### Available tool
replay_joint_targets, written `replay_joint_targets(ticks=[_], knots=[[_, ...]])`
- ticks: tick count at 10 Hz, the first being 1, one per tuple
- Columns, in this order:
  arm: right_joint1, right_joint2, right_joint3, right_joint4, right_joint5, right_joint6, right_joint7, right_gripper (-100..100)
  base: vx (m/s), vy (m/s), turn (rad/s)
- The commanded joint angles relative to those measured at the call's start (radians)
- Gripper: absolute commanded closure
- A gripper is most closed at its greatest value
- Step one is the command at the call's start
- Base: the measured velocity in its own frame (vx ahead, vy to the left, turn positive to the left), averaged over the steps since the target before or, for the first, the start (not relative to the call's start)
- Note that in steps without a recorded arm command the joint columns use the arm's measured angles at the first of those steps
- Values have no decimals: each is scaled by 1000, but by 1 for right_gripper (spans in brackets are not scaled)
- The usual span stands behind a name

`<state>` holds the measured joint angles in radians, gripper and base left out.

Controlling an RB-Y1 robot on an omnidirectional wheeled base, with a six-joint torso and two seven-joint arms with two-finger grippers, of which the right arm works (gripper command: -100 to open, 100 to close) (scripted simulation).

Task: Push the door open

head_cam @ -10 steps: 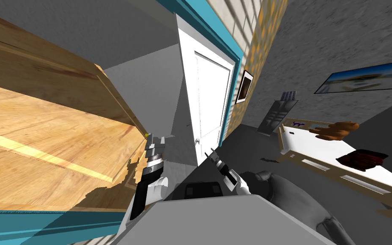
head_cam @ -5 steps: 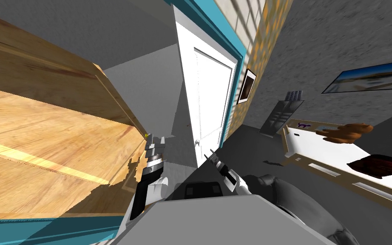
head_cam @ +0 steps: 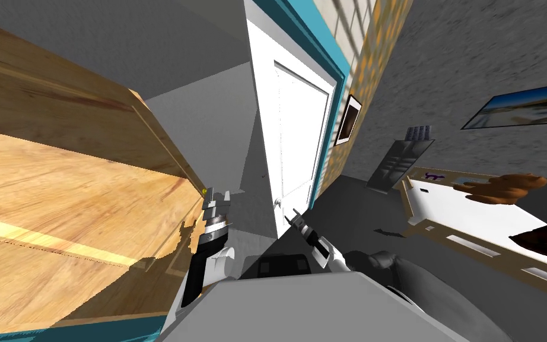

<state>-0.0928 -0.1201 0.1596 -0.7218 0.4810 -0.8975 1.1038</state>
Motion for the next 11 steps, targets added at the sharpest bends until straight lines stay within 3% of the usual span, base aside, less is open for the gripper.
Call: replay_joint_targets(ticks=[1,6,7,11], knots=[[-1,6,-3,2,-1,3,6,-100,213,118,26],[-2,16,-9,8,-4,7,17,-100,159,98,22],[-2,16,-9,8,-4,7,17,100,-8,-4,-5],[-2,16,-9,8,-4,7,17,100,-8,-7,9]])
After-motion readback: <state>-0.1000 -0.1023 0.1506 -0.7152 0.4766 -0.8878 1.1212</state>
